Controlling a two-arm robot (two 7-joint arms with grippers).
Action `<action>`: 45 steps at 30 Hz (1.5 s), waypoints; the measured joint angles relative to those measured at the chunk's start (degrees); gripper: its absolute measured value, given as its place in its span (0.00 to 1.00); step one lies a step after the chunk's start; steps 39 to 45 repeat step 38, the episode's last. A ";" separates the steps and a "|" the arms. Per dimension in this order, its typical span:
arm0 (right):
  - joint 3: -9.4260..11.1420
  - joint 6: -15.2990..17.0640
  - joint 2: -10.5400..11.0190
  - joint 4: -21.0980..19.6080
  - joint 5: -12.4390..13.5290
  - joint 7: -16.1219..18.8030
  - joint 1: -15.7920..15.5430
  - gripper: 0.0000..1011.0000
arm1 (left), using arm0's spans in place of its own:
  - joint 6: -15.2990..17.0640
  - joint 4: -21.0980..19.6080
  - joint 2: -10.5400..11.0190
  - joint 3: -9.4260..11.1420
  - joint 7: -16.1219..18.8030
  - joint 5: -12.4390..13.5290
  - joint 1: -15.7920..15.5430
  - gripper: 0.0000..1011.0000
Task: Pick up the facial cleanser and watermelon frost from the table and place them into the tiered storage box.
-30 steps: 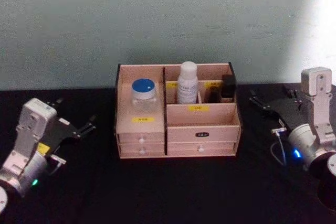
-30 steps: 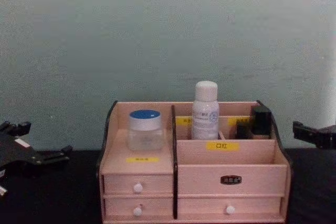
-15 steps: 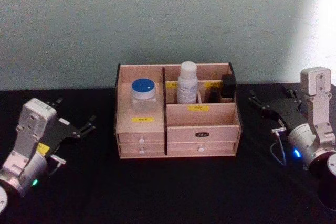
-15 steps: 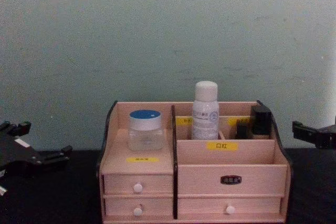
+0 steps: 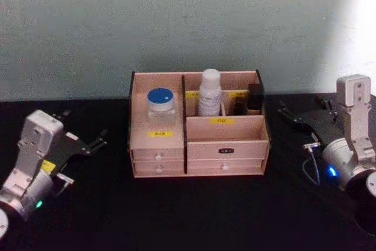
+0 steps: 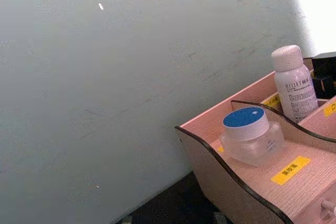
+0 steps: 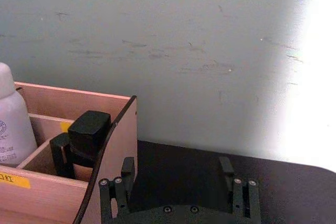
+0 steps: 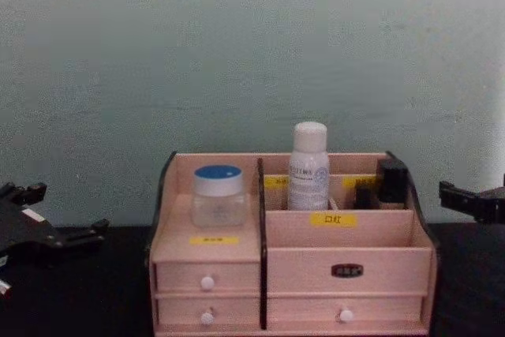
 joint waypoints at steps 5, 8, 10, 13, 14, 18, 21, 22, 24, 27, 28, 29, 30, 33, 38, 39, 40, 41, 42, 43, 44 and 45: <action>0.00 -0.02 0.01 -0.03 0.04 0.00 0.00 0.99 | 0.00 0.00 0.00 0.00 0.00 0.00 0.00 0.99; 0.00 -0.02 0.02 -0.04 0.05 0.00 0.00 0.99 | 0.00 0.00 0.00 0.00 0.00 0.00 0.00 0.99; 0.00 -0.02 0.01 -0.04 0.07 0.00 0.00 0.99 | 0.00 0.00 0.00 0.00 0.00 0.00 0.00 0.99; 0.00 -0.02 0.02 -0.04 0.07 0.00 0.00 0.99 | 0.00 0.00 0.00 0.00 0.00 0.00 0.00 0.99; 0.00 -0.02 0.02 -0.04 0.08 0.00 0.00 0.99 | 0.00 0.00 0.00 0.00 0.00 0.00 0.00 0.99; 0.00 -0.02 0.02 -0.04 0.07 0.00 0.00 0.99 | 0.00 0.00 0.00 0.00 0.00 0.00 0.00 0.99; 0.00 -0.03 0.02 -0.04 0.07 0.00 0.00 0.99 | 0.00 0.00 0.00 0.00 0.00 0.00 0.00 0.99; 0.00 -0.02 0.02 -0.04 0.07 0.00 0.00 0.99 | 0.00 0.00 0.00 0.00 0.00 0.00 0.00 0.99; 0.00 -0.02 0.02 -0.04 0.08 0.00 0.00 0.99 | 0.00 0.00 0.00 0.00 0.00 0.00 0.00 0.99; 0.00 -0.02 0.02 -0.04 0.07 0.00 0.00 0.99 | 0.00 0.00 0.00 0.00 0.00 0.00 0.00 0.99; 0.00 -0.02 0.02 -0.04 0.07 0.00 0.00 0.99 | 0.00 0.00 0.00 0.00 0.00 0.00 0.00 0.99; 0.00 -0.02 0.02 -0.04 0.07 0.00 0.00 0.99 | 0.00 0.00 0.00 0.00 0.00 0.00 0.00 0.99; 0.00 -0.02 0.02 -0.04 0.07 0.00 0.00 0.99 | 0.00 0.00 0.00 0.00 0.00 0.00 0.00 0.99; 0.00 -0.03 0.02 -0.04 0.07 0.00 0.00 0.99 | 0.00 0.00 0.00 0.00 0.00 0.00 0.00 0.99; 0.00 -0.03 0.02 -0.04 0.07 0.00 0.00 0.99 | 0.00 0.00 0.00 0.00 0.00 0.00 0.00 0.99; 0.00 -0.03 0.02 -0.04 0.07 0.00 0.00 0.99 | 0.00 0.00 0.00 0.00 0.00 0.00 0.00 0.99; 0.00 -0.03 0.02 -0.04 0.07 0.00 0.00 0.99 | 0.00 0.00 0.00 0.00 0.00 0.00 0.00 0.99; 0.00 -0.03 0.02 -0.04 0.07 0.00 0.00 0.99 | 0.00 0.00 0.00 0.00 0.00 0.00 0.00 0.99; 0.00 -0.03 0.02 -0.04 0.07 0.00 0.00 0.99 | 0.00 0.00 0.00 0.00 0.00 0.00 0.00 0.99; 0.00 -0.03 0.02 -0.04 0.07 0.00 0.00 0.99 | 0.00 0.00 0.00 0.00 0.00 0.00 0.00 0.99; 0.00 -0.03 0.02 -0.04 0.07 0.00 0.00 0.99 | 0.00 0.00 0.00 0.00 0.00 0.00 0.00 0.99; 0.00 -0.03 0.02 -0.04 0.07 0.00 0.00 0.99 | 0.00 0.00 0.00 0.00 0.00 0.00 0.00 0.99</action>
